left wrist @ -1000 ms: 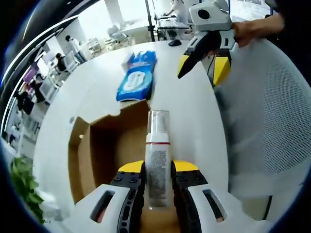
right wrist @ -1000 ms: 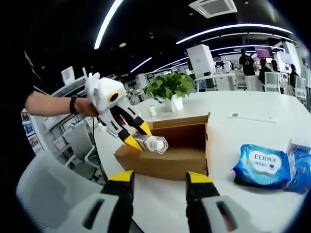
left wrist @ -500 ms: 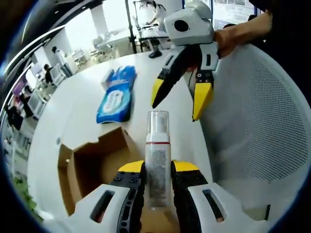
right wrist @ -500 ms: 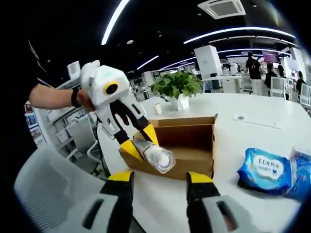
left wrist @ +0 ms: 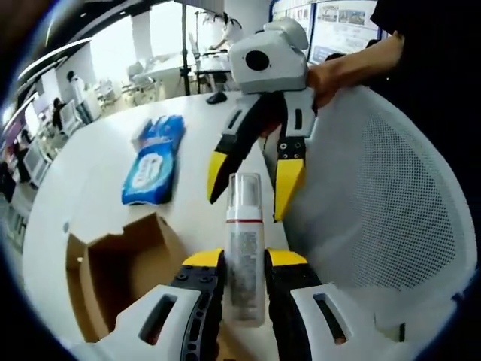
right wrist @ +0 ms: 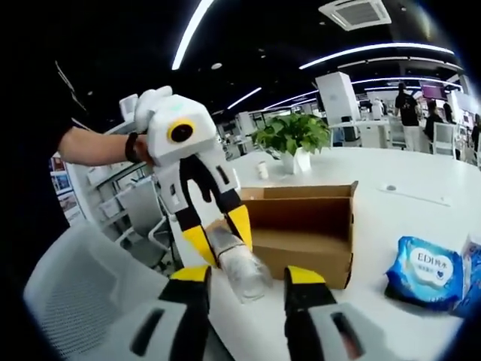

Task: Operate the shoe box by opening the lid, removing the specified soft item, and placing it in the target area until the item is outside and the box remains undamaged.

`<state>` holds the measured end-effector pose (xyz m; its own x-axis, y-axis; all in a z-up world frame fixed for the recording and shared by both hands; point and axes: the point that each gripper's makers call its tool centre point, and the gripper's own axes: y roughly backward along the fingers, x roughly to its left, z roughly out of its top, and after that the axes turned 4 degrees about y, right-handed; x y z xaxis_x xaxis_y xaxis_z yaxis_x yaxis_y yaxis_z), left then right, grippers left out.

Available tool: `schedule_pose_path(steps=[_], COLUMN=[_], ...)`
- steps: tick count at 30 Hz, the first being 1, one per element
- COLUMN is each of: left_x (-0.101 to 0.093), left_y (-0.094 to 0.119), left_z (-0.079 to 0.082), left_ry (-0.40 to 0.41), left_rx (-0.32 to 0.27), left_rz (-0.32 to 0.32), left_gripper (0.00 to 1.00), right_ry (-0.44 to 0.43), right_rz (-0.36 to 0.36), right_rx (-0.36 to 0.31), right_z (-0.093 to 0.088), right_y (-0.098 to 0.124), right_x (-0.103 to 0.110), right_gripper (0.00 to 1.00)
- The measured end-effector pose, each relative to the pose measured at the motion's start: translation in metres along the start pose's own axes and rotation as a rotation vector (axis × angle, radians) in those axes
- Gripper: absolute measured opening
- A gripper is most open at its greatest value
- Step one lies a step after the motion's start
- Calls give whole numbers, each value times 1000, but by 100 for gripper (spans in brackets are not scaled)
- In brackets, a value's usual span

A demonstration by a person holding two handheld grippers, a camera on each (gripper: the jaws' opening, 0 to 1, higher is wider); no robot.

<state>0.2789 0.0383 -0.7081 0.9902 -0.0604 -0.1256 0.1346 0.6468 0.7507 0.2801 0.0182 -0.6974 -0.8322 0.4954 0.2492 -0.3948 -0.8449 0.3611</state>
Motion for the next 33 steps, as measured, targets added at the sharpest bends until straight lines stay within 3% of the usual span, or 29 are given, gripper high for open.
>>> schedule_pose_path(steps=[3,6,11,14,16,22,25,33], left_x=[-5,-14,-24,-47,-46,-51,-49,-48], left_y=[1,2,5,10,11,4,0,-4], left_z=[4,2,-5,-6,-13,-15,-12,-10], left_ry=[26,34,60,120,150,190,230,284], left_rx=[-22,-18,-19,-28,-30,-59,-94,-118], left_rz=[-41,-94,-182,-318,-345,-358,-338,-319], left_gripper=[20,20,20,20,20,21,22,24], right_ry=[-1,-3,-14,-27,-28,-95,-153,-249], right_rz=[41,53,133,239,229,237,222,218], right_rx=[-2,7,16,12,17,30,39,50], right_z=[0,-1,-4,-3,-4,-6,-9,-13], right_y=[-1,-2,-3,-4,-8,-8,-8,-6], right_x=[9,12,29,53,54,55,51,47], right_gripper=[30,24,21,18,18,18,17,17])
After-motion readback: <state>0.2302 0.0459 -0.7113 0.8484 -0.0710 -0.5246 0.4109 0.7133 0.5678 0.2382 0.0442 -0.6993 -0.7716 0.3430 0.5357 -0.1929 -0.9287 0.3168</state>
